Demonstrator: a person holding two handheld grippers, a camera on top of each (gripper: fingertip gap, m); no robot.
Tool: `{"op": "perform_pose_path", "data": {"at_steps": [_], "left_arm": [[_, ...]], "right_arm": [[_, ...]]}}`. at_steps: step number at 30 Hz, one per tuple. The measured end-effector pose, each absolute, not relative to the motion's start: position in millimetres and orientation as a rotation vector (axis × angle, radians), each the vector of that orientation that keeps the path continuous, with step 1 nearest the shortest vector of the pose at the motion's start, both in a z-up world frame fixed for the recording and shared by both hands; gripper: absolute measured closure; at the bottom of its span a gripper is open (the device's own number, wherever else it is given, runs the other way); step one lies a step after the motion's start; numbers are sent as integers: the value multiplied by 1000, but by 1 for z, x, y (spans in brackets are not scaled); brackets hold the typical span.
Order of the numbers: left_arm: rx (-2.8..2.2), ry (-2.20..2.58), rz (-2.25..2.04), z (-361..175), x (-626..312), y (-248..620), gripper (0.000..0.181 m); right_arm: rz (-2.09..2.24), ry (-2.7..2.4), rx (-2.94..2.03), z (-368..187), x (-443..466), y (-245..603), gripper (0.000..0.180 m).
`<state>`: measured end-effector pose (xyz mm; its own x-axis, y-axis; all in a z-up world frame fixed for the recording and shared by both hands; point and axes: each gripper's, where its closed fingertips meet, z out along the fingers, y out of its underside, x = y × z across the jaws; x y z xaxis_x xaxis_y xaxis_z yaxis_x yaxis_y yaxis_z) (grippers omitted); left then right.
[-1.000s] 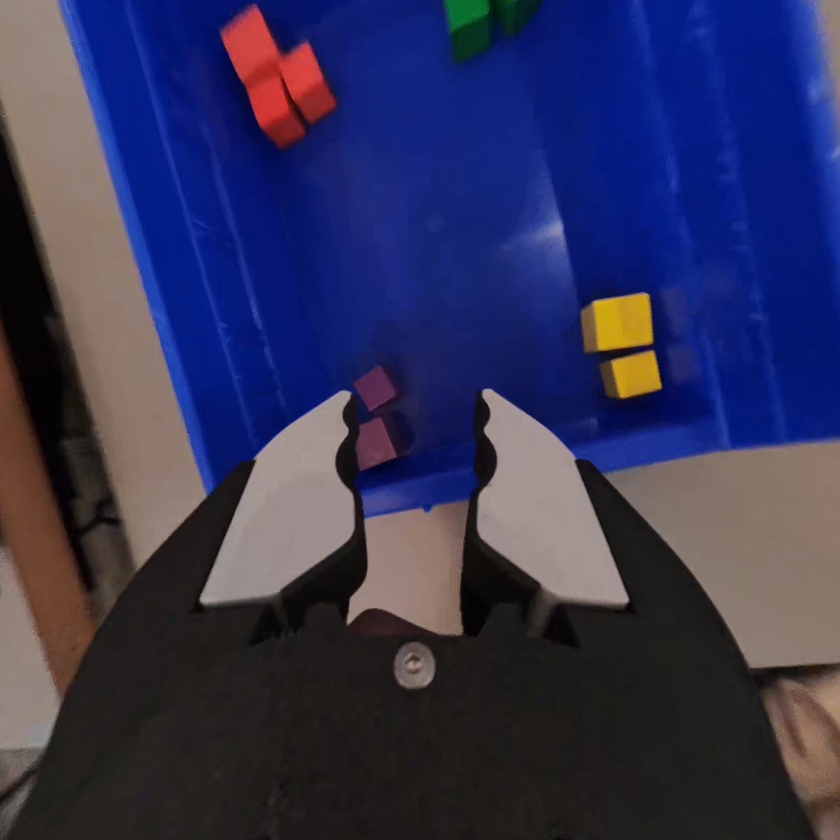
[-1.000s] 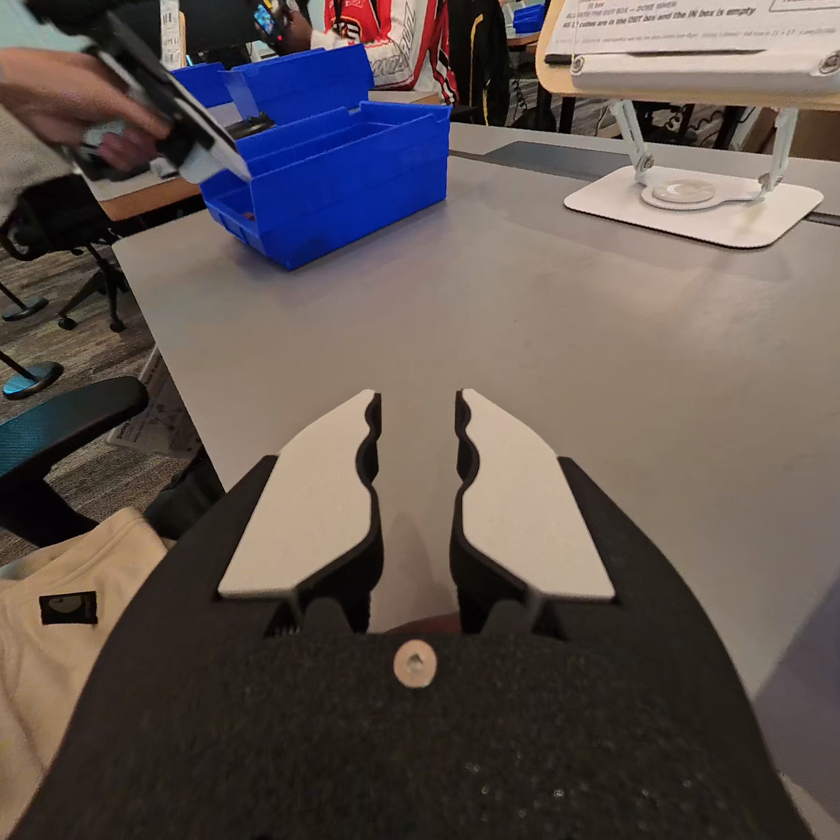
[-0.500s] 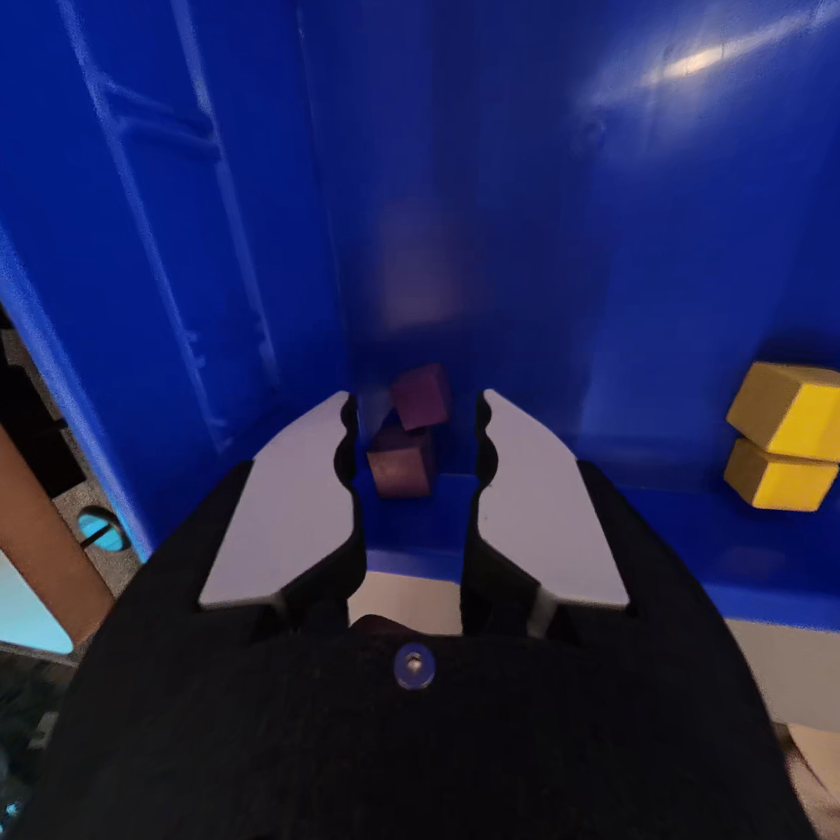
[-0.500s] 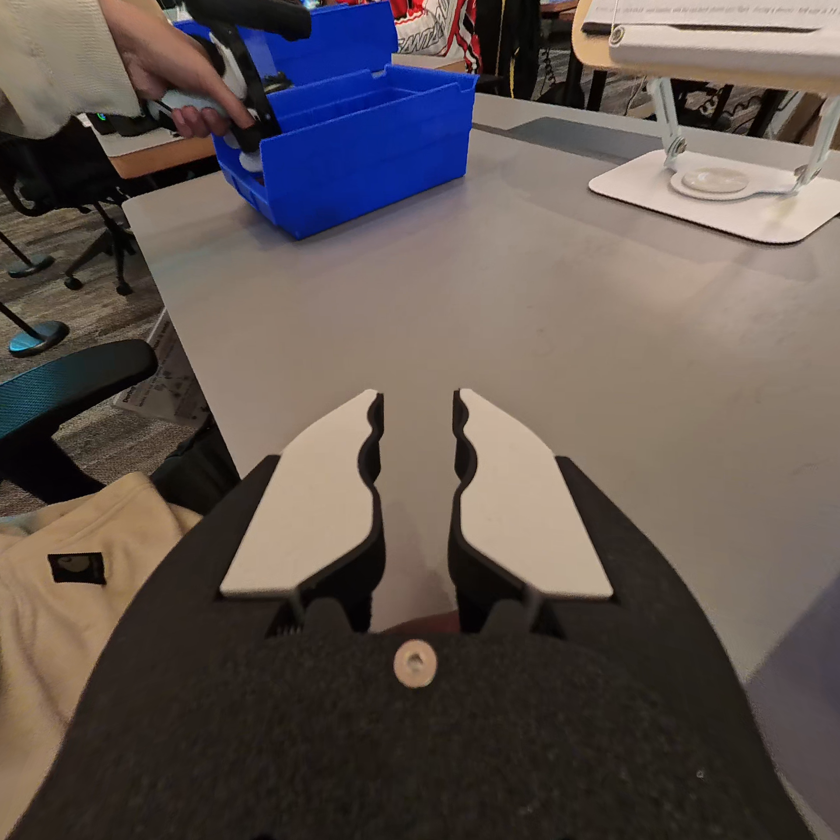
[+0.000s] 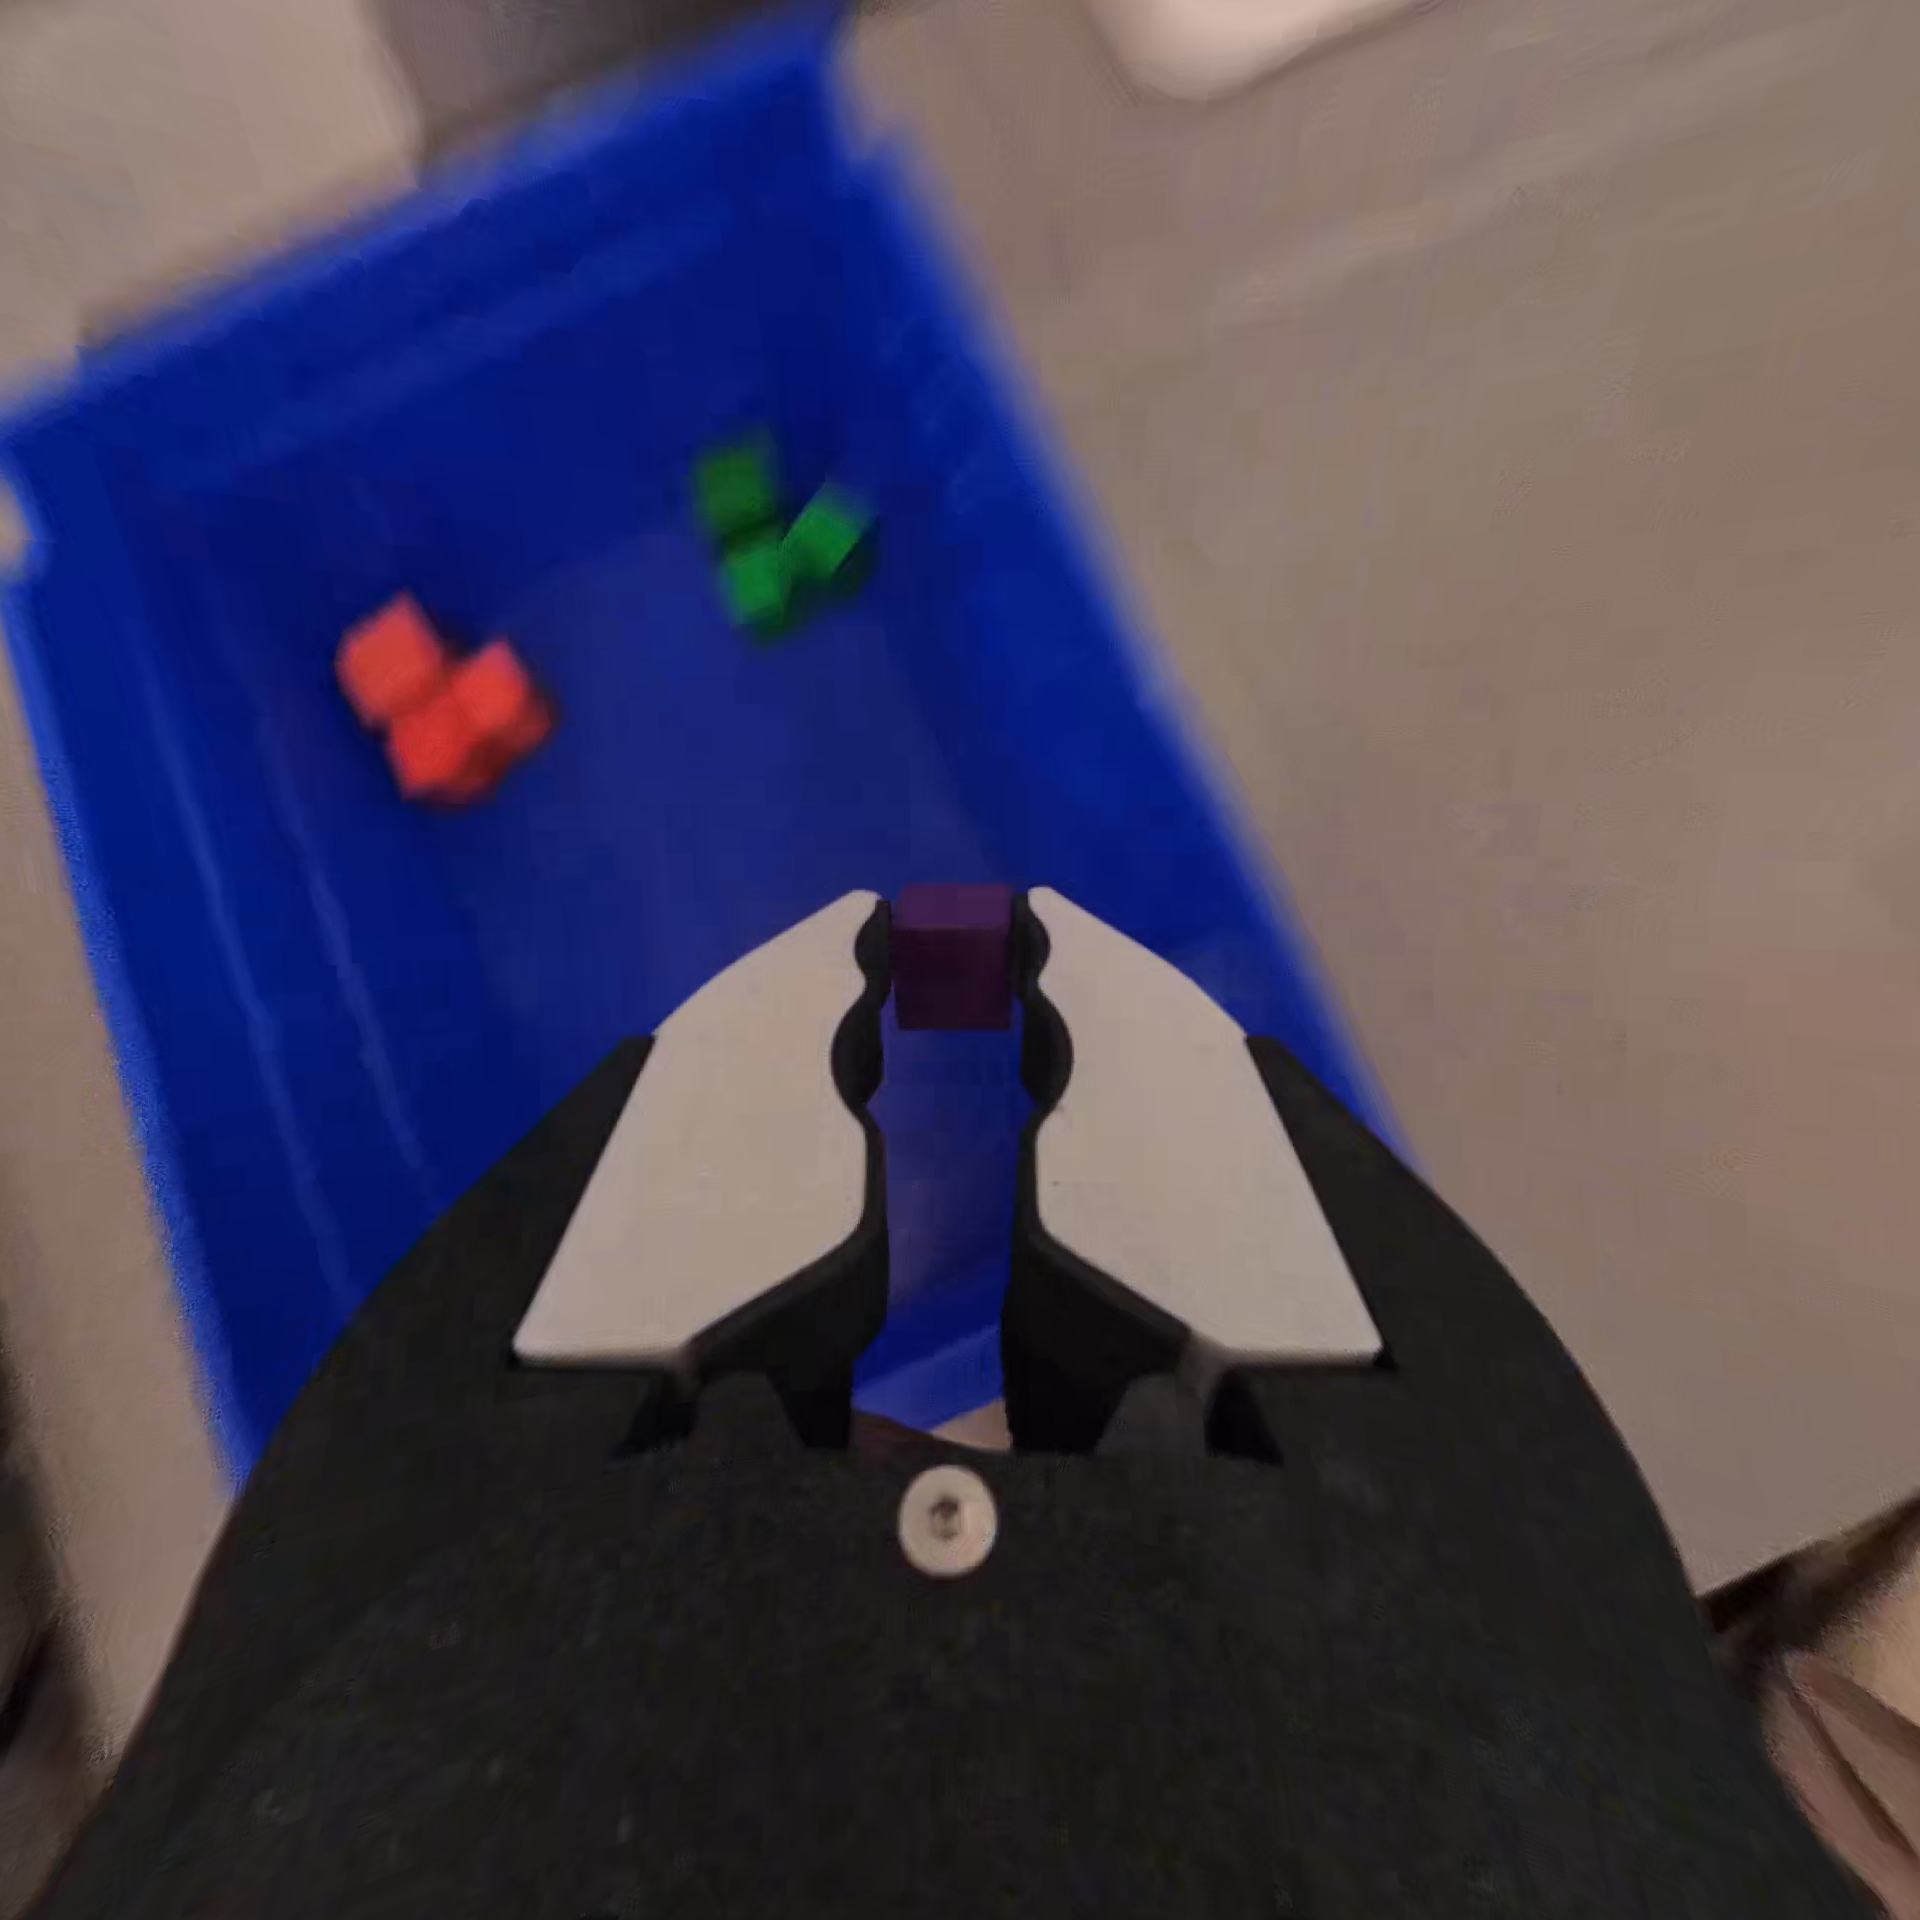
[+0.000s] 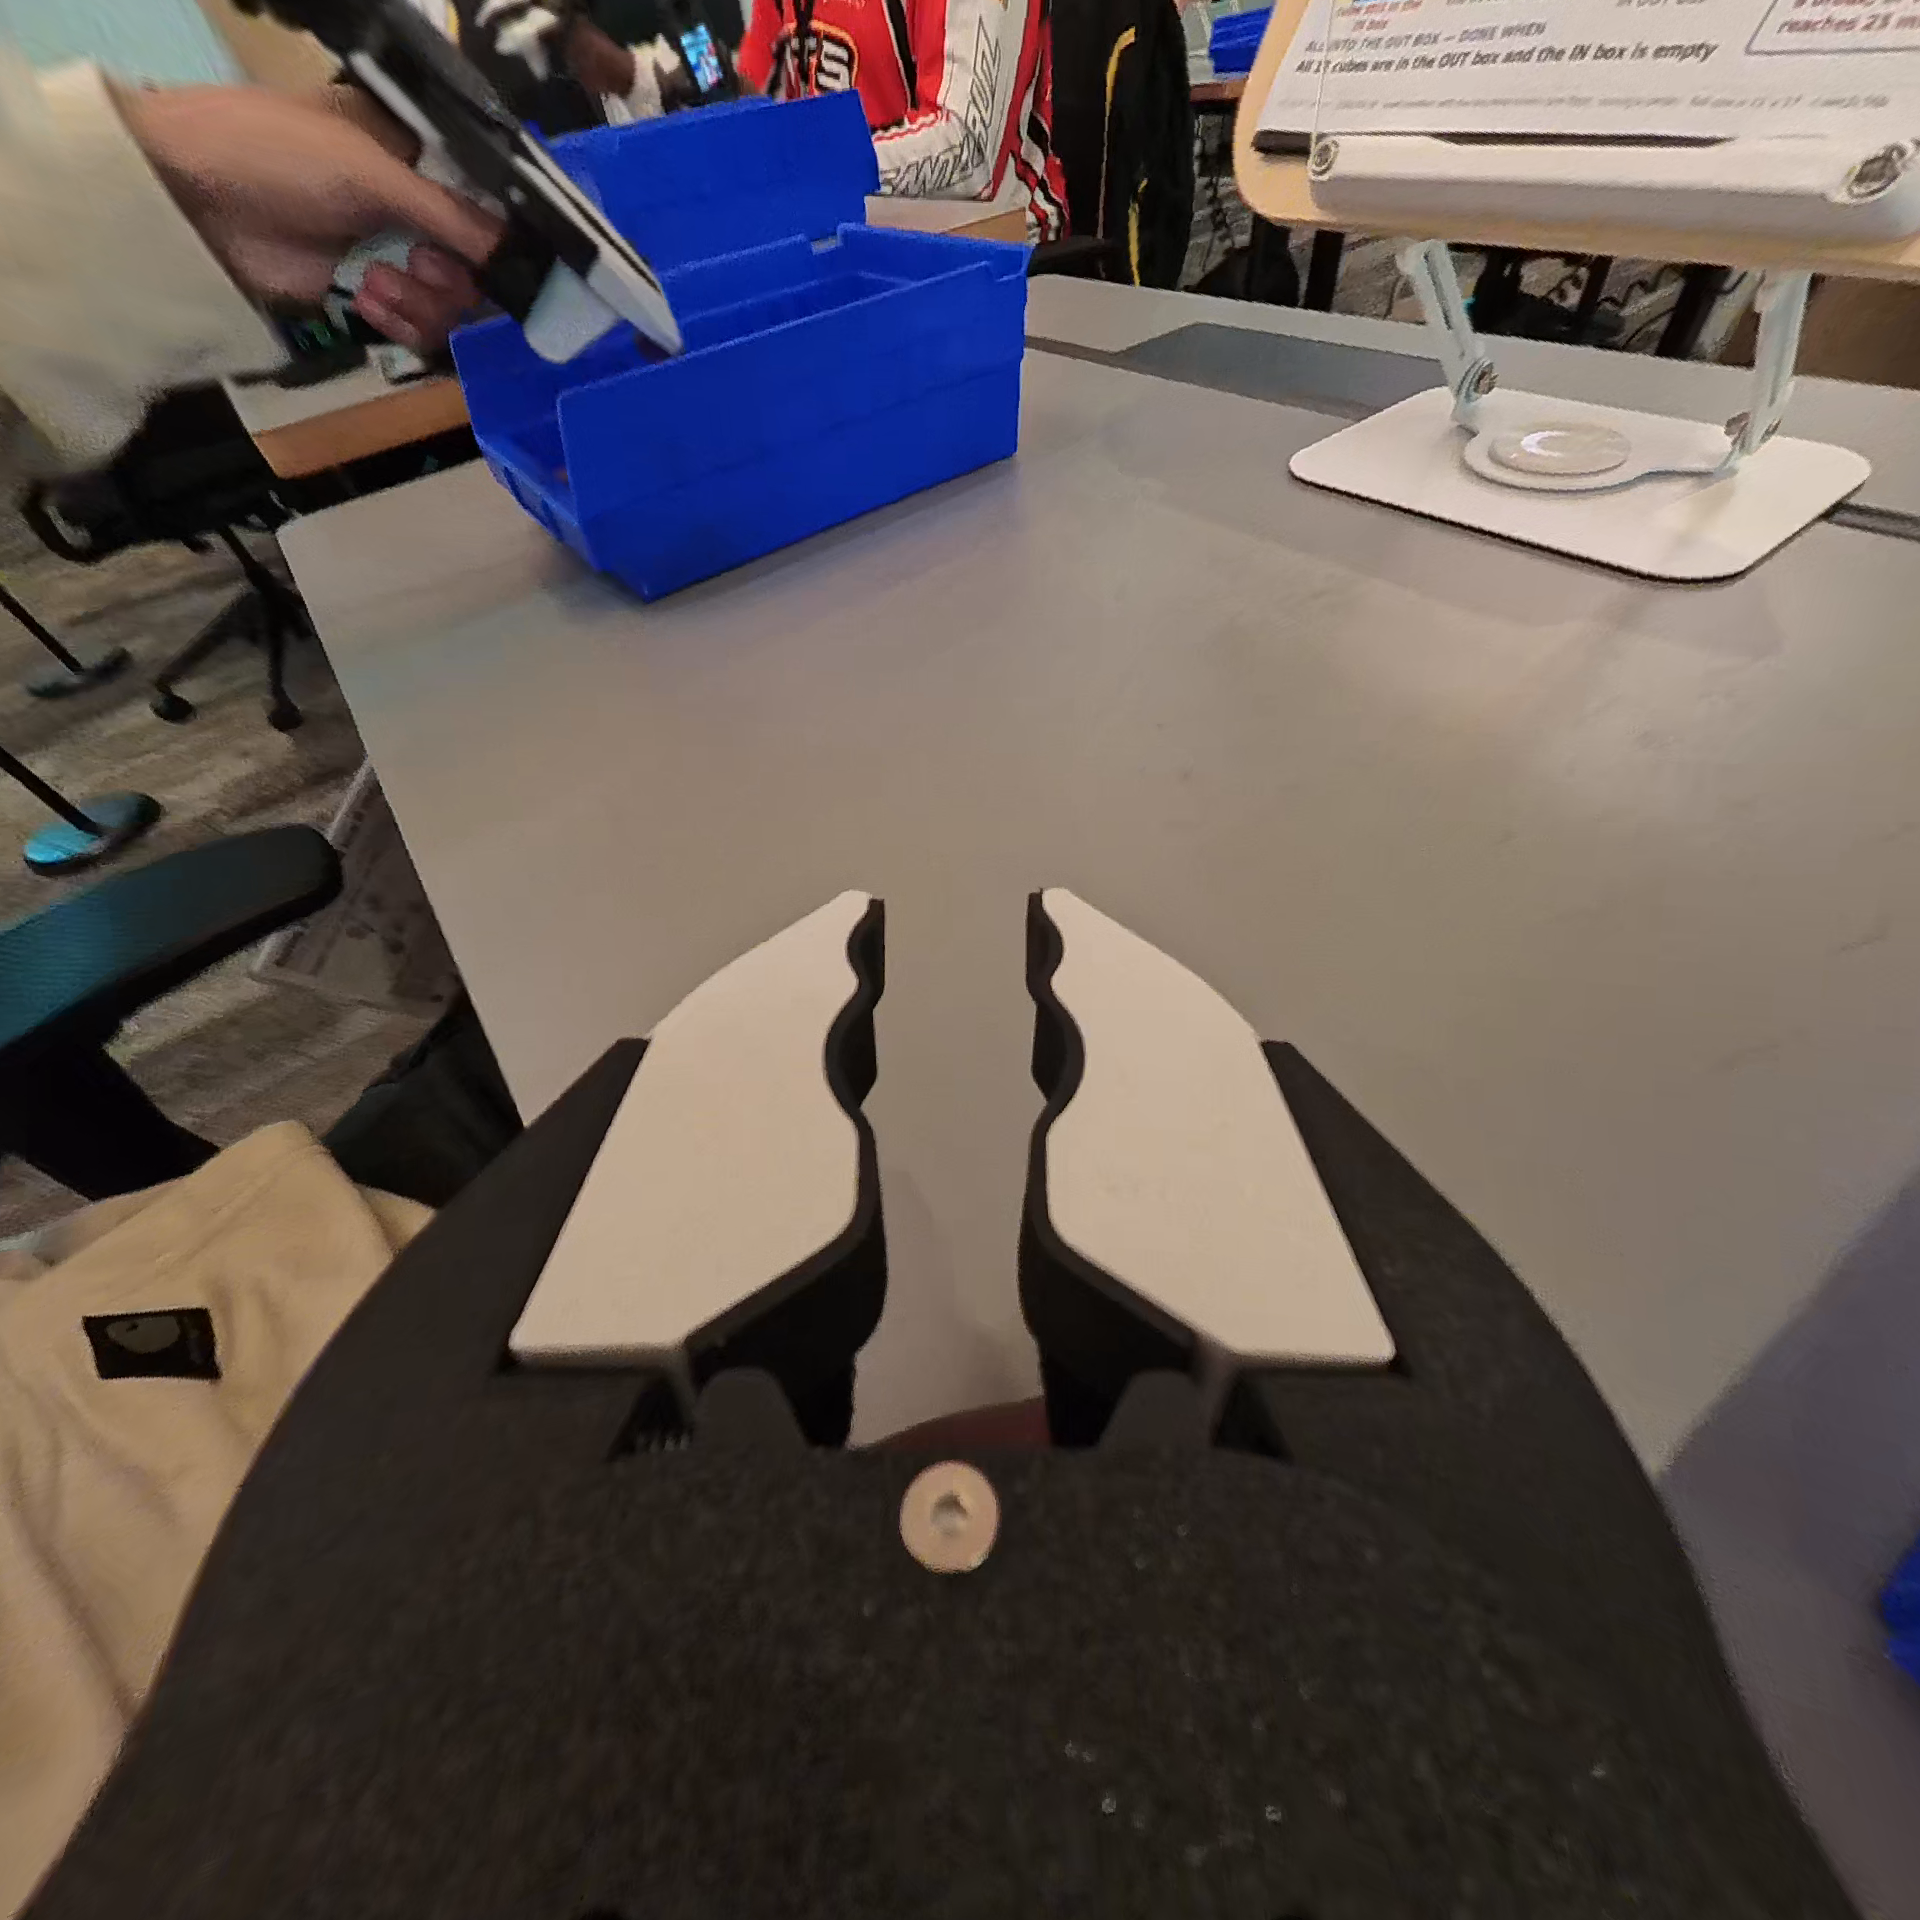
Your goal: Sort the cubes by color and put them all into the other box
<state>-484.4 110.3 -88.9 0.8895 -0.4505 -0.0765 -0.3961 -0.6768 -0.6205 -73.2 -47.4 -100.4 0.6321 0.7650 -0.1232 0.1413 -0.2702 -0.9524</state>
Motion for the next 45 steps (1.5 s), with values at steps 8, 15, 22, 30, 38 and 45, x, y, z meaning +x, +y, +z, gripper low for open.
{"op": "perform_pose_path", "data": {"at_steps": [8, 15, 22, 30, 38, 45], "left_arm": [[-1779, 870, -989, -18, -313, 12, 159], [-1747, 968, -1738, -26, -188, -49, 160], [-1731, 1021, -2053, -30, -146, -65, 159], [-1674, 923, -1568, -57, -186, -49, 127], [-1790, 784, -1049, -107, -244, -44, 132], [-1759, 850, -972, -106, -236, -48, 133]], "right_arm": [[1049, -679, -1598, -72, -104, -47, 145], [420, -1154, -1105, -36, -156, -58, 140], [342, -1237, -1064, -37, -173, -57, 156], [301, -1069, -1223, -46, -113, -51, 157], [183, -486, -1780, -43, 84, 27, 157], [239, -476, -2435, -142, 150, 105, 156]]}}
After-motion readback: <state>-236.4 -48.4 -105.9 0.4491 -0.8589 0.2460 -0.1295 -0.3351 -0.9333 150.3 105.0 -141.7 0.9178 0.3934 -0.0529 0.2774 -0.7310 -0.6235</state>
